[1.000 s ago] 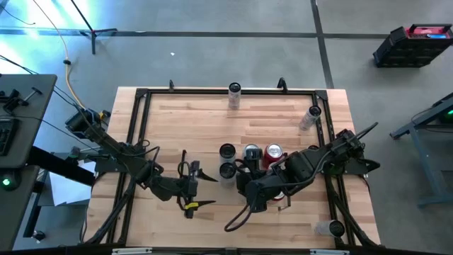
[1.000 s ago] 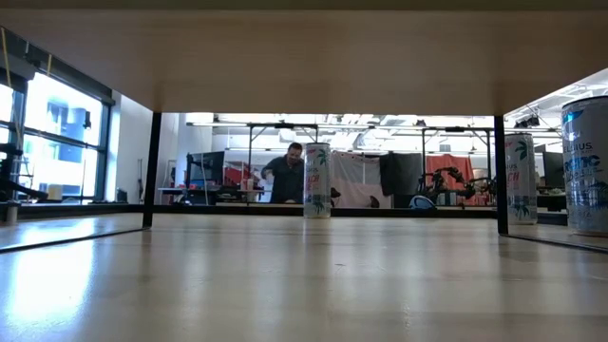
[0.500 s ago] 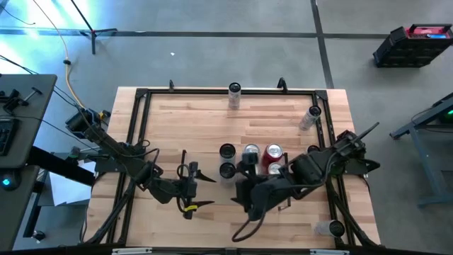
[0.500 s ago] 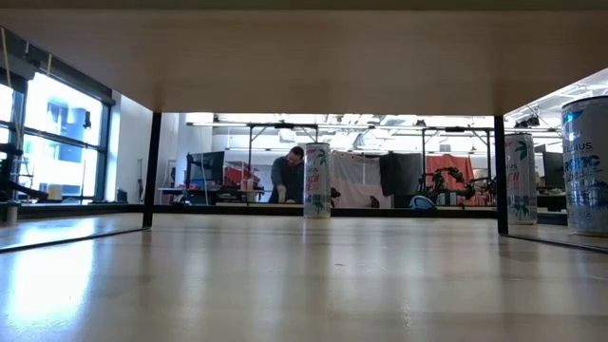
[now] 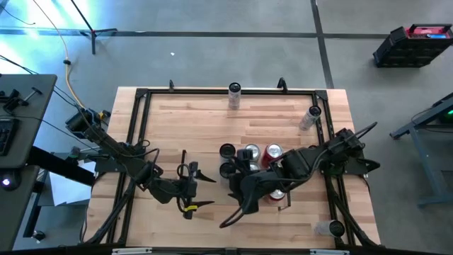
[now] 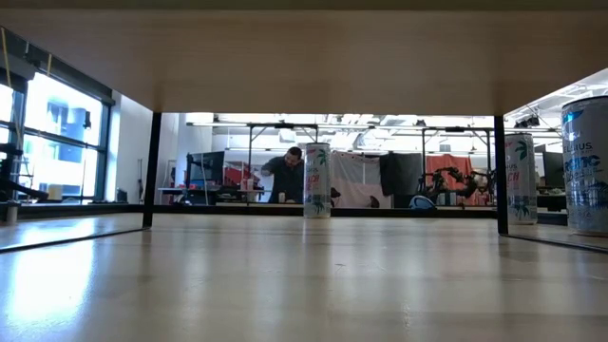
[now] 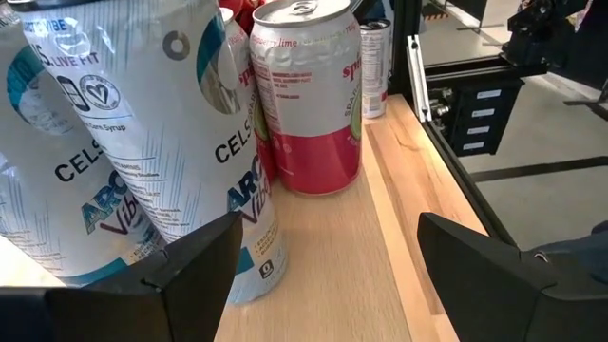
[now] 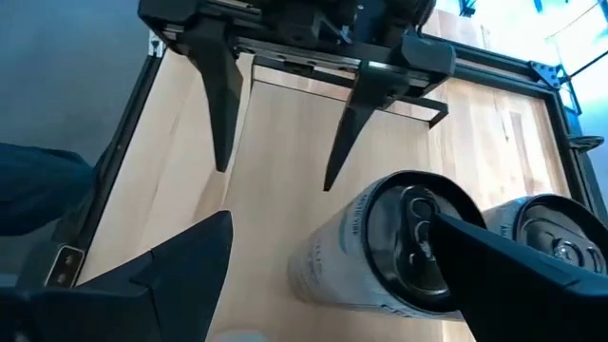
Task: Place canned beverage on shelf
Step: Put the bottom white-blue soda can on the shelf aligned with the other white-blue soda cans
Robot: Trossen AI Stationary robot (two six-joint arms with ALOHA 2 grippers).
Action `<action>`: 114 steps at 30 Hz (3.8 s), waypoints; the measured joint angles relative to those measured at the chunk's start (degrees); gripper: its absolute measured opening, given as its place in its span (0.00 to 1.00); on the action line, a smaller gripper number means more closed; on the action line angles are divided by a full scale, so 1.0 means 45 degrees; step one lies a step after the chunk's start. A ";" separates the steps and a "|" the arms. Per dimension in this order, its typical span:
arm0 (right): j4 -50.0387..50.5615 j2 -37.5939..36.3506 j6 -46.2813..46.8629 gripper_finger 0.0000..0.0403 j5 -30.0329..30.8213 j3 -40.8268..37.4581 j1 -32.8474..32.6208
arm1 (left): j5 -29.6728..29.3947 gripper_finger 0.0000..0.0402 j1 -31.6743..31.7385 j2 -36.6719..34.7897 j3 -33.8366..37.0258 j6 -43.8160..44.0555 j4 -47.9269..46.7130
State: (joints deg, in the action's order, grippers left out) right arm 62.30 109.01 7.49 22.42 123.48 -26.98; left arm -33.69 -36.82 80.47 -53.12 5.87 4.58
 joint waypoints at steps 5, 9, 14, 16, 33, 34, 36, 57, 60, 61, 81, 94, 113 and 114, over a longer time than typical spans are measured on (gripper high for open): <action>-0.0053 0.0049 -0.0008 0.85 -0.0757 0.0000 0.0083 | 0.0011 0.77 0.0000 0.0000 0.0000 0.0000 -0.0005; -0.0072 0.0112 -0.0010 0.85 -0.0564 0.0010 0.0112 | 0.0027 0.77 0.0000 0.0000 0.0000 0.0000 -0.0010; -0.0024 0.0117 -0.0005 0.85 -0.0511 0.0010 0.0165 | 0.0029 0.77 0.0000 0.0000 0.0000 0.0005 -0.0019; -0.0017 0.0121 -0.0005 0.85 -0.0510 0.0010 0.0165 | 0.0029 0.77 0.0000 0.0000 0.0000 0.0000 -0.0019; 0.0100 -0.0010 -0.0520 0.85 0.1514 0.0768 -0.0732 | 0.0002 0.77 0.0436 -0.0005 0.0000 0.0005 -0.0287; 0.0150 -0.0010 -0.0529 0.85 0.1622 0.0782 -0.0850 | 0.0005 0.77 0.0470 -0.0005 0.0000 0.0010 -0.0287; 0.0333 -0.0010 -0.0372 0.85 0.1760 0.0786 -0.1092 | 0.0015 0.77 0.0546 -0.0005 0.0000 0.0010 -0.0287; 0.2610 0.0209 0.3892 0.85 0.4358 0.0686 -0.3890 | 0.0107 0.77 0.0950 0.0112 0.0015 -0.0029 -0.0092; 0.3028 0.0204 0.4534 0.85 0.4790 0.0685 -0.3983 | 0.0100 0.77 0.0704 0.0051 0.0015 -0.0026 -0.0080; 0.3008 0.0204 0.4561 0.85 0.4807 0.0686 -0.3937 | 0.0039 0.77 0.0634 0.0044 0.0015 -0.0028 -0.0016; 0.2581 0.1117 0.3892 0.85 0.1189 0.0685 -0.0925 | -0.0097 0.77 0.0513 0.0044 0.0010 -0.0121 0.0330; 0.2264 0.1112 0.3284 0.85 0.1195 0.0685 -0.0908 | -0.0316 0.77 0.0534 0.0044 0.0010 -0.0452 0.0488; 0.2633 0.1112 0.3471 0.85 0.1427 0.0685 -0.0855 | -0.0531 0.77 0.0771 -0.0563 -0.0015 0.0311 -0.0913; 0.2638 0.1112 0.3471 0.85 0.1459 0.0685 -0.0851 | -0.0345 0.77 0.0855 -0.0568 -0.0015 0.0311 -0.0908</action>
State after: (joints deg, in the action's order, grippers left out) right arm 74.17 114.02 23.10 28.99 126.56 -30.81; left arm -35.24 -32.97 77.91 -53.19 7.27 0.49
